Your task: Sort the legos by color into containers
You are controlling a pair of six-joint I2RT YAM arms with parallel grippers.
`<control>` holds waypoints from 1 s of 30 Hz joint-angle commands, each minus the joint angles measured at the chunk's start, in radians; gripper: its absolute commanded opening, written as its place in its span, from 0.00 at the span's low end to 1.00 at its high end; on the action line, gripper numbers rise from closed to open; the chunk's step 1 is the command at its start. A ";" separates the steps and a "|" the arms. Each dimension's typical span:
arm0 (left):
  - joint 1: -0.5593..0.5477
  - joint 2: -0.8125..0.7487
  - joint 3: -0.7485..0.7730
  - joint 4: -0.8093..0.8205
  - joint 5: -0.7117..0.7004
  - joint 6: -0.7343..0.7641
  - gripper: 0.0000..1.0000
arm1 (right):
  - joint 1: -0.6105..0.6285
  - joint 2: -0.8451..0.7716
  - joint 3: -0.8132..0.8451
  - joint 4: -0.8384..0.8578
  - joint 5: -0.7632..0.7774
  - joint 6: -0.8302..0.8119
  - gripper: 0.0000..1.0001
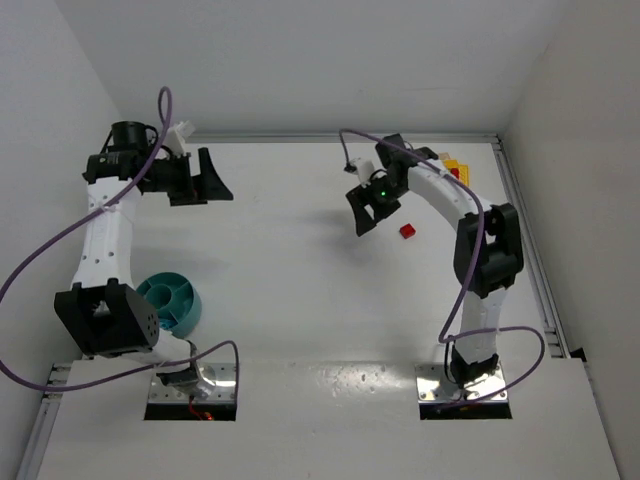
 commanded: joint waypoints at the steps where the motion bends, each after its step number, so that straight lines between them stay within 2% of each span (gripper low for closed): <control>1: -0.104 -0.053 -0.007 0.093 0.015 -0.046 0.94 | -0.120 -0.041 -0.007 0.049 0.070 0.047 0.72; 4: -0.179 -0.053 0.029 0.116 -0.059 -0.046 0.94 | -0.226 -0.001 0.050 0.069 0.123 0.047 0.71; 7: -0.244 -0.062 0.063 0.136 -0.215 -0.035 0.94 | -0.315 0.055 0.148 0.090 0.187 0.036 0.70; 14: -0.299 -0.083 0.043 0.199 -0.303 -0.035 0.97 | -0.409 0.233 0.439 0.173 0.285 0.045 0.68; 19: -0.299 -0.059 0.033 0.199 -0.312 -0.035 0.99 | -0.441 0.356 0.556 0.328 0.296 0.079 0.78; 23: -0.290 -0.036 0.042 0.186 -0.321 -0.025 0.99 | -0.453 0.500 0.734 0.360 0.337 0.097 0.85; 25: -0.290 -0.026 0.054 0.175 -0.321 -0.015 0.99 | -0.463 0.536 0.750 0.391 0.350 0.120 0.90; 30: -0.281 0.019 0.109 0.136 -0.330 -0.005 0.99 | -0.496 0.585 0.734 0.533 0.348 0.207 0.93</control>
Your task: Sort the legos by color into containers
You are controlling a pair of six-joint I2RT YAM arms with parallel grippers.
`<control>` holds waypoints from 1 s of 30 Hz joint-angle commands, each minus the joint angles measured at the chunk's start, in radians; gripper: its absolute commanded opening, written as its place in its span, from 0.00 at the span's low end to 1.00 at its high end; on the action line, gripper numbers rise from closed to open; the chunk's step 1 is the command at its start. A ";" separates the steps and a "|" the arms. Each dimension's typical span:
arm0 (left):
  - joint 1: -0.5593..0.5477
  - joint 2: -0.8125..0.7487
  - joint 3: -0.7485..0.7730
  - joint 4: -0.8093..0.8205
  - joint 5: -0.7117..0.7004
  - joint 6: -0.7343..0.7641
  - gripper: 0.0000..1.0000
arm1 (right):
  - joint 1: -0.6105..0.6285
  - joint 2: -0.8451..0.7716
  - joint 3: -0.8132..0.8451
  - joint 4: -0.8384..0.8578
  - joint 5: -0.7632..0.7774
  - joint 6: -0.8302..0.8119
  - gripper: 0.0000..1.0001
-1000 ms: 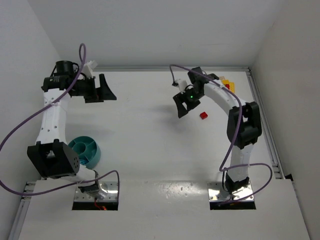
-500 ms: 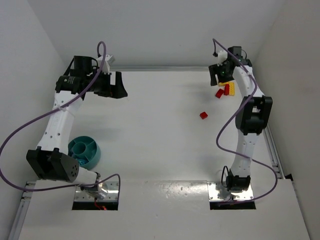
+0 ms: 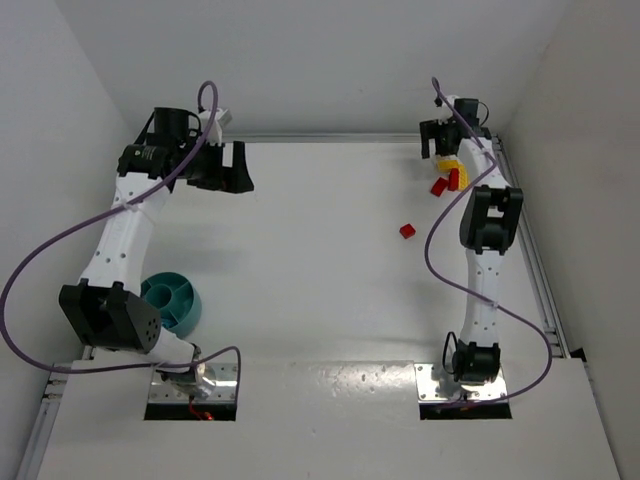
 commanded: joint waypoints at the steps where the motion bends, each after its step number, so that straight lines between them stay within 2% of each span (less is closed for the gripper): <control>1: 0.007 0.016 0.062 -0.014 -0.010 0.009 0.99 | -0.031 0.014 0.028 0.152 0.014 0.090 0.93; 7: 0.007 0.036 0.062 -0.023 -0.010 0.009 0.99 | -0.062 0.064 0.037 0.208 -0.041 0.103 0.93; 9: 0.007 0.045 0.053 -0.023 -0.010 0.009 0.99 | -0.062 0.073 0.037 0.230 -0.053 0.112 0.90; 23: 0.017 0.035 0.013 -0.023 -0.020 0.009 0.99 | -0.071 0.126 0.057 0.230 -0.151 0.132 0.88; 30: 0.017 0.035 0.004 -0.023 -0.020 0.009 0.99 | -0.071 0.135 0.045 0.230 -0.151 0.113 0.72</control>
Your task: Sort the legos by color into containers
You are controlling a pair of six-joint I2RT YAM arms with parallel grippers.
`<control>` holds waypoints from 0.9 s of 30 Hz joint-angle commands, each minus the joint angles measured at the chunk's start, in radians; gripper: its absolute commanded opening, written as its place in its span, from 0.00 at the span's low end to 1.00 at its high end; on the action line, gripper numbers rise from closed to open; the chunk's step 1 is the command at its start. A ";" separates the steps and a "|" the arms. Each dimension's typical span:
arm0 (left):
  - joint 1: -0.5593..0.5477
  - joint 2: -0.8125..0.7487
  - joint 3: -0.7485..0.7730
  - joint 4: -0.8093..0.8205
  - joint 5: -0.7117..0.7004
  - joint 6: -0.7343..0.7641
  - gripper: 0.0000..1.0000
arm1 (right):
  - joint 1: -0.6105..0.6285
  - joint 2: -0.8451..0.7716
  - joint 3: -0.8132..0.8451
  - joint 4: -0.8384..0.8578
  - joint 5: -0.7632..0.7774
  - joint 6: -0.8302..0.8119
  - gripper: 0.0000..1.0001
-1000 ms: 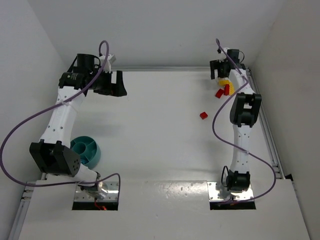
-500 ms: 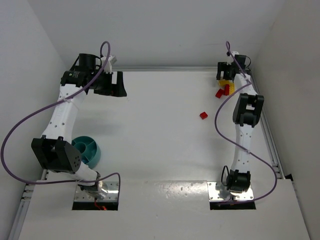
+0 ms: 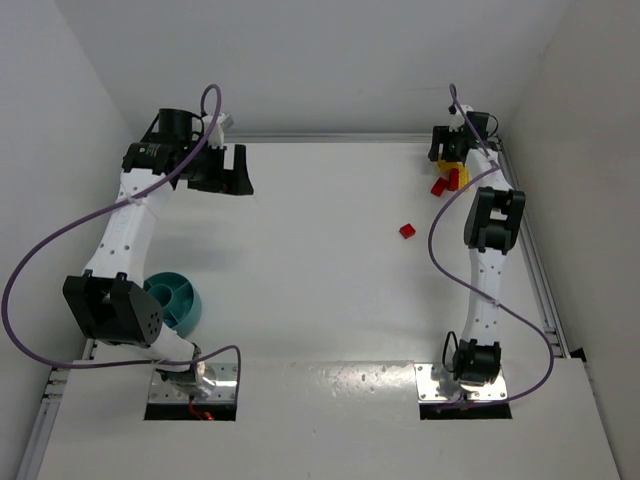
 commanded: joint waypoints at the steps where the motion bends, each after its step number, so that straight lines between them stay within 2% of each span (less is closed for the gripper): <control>1: 0.008 -0.013 -0.017 0.007 -0.014 0.006 0.99 | 0.004 0.011 0.025 0.049 -0.025 -0.005 0.72; 6: 0.008 -0.022 -0.038 0.007 -0.014 0.006 0.99 | 0.004 0.001 0.003 0.036 -0.025 -0.056 0.71; 10: 0.018 -0.040 -0.048 0.007 -0.014 0.015 0.99 | 0.004 -0.008 -0.006 0.026 -0.025 -0.090 0.64; 12: 0.018 -0.040 -0.057 0.007 -0.014 0.015 0.99 | 0.004 -0.028 -0.047 0.026 -0.025 -0.114 0.64; 18: 0.018 -0.060 -0.087 0.017 -0.026 0.015 0.99 | 0.004 -0.077 -0.155 0.070 -0.025 -0.202 0.55; 24: 0.027 -0.100 -0.118 0.027 -0.045 0.006 0.99 | 0.013 -0.161 -0.217 0.052 -0.132 -0.220 0.38; 27: 0.027 -0.120 -0.143 0.027 -0.045 0.015 0.99 | 0.025 -0.222 -0.293 0.052 -0.179 -0.240 0.35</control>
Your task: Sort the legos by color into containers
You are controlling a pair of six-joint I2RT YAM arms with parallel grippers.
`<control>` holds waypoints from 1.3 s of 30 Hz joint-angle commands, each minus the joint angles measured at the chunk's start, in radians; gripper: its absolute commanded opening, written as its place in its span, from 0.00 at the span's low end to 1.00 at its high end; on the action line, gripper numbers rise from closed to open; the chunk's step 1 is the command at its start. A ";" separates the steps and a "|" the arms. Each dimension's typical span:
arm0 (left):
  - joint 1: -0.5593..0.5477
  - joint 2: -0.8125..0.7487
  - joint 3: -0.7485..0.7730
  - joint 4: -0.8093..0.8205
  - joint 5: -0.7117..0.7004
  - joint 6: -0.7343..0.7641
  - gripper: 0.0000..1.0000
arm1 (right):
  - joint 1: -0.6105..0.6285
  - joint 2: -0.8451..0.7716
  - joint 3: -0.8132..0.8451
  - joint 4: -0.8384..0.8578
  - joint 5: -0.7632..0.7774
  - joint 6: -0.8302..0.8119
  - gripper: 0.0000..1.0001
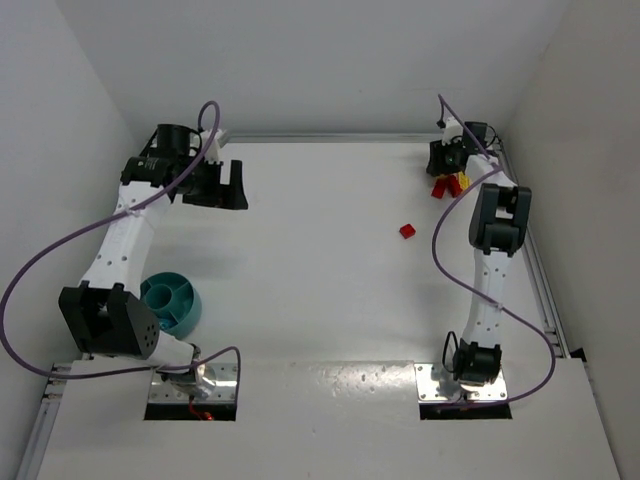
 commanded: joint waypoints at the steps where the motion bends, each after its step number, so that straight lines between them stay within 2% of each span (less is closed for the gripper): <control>1: 0.011 -0.058 -0.035 0.016 0.005 0.000 0.99 | 0.021 -0.136 -0.088 -0.019 -0.129 -0.044 0.35; 6: 0.011 -0.104 -0.086 0.026 0.023 0.020 0.99 | 0.054 -0.275 -0.194 -0.087 -0.268 -0.044 0.31; 12: 0.011 -0.167 -0.152 0.026 0.057 0.066 0.99 | 0.131 -0.458 -0.350 -0.241 -0.453 -0.137 0.29; 15: 0.020 -0.204 -0.198 0.026 0.124 0.106 0.99 | 0.183 -0.522 -0.392 -0.347 -0.593 -0.137 0.27; 18: 0.020 -0.276 -0.282 0.065 0.222 0.147 0.99 | 0.248 -0.532 -0.404 -0.485 -0.845 -0.154 0.27; 20: 0.020 -0.334 -0.323 0.093 0.287 0.210 0.99 | 0.303 -0.515 -0.378 -0.642 -0.938 -0.200 0.27; 21: 0.020 -0.352 -0.358 0.093 0.342 0.238 0.99 | 0.321 -0.498 -0.317 -0.716 -0.999 -0.279 0.27; 22: 0.007 -0.369 -0.373 0.093 0.360 0.296 0.99 | 0.340 -0.448 -0.277 -0.902 -1.016 -0.341 0.26; 23: -0.018 -0.404 -0.391 0.093 0.380 0.327 0.99 | 0.373 -0.417 -0.192 -1.000 -1.041 -0.467 0.26; 25: -0.042 -0.440 -0.406 0.093 0.391 0.393 0.97 | 0.404 -0.356 -0.125 -1.167 -1.061 -0.522 0.26; 29: -0.133 -0.480 -0.416 0.102 0.387 0.551 0.92 | 0.469 -0.320 -0.134 -1.168 -1.142 -0.398 0.25; 33: -0.217 -0.471 -0.376 0.102 0.339 0.672 0.88 | 0.542 -0.342 -0.134 -1.168 -1.142 -0.383 0.25; 39: -0.308 -0.409 -0.337 0.102 0.328 0.729 0.81 | 0.630 -0.403 -0.223 -0.903 -1.197 -0.092 0.25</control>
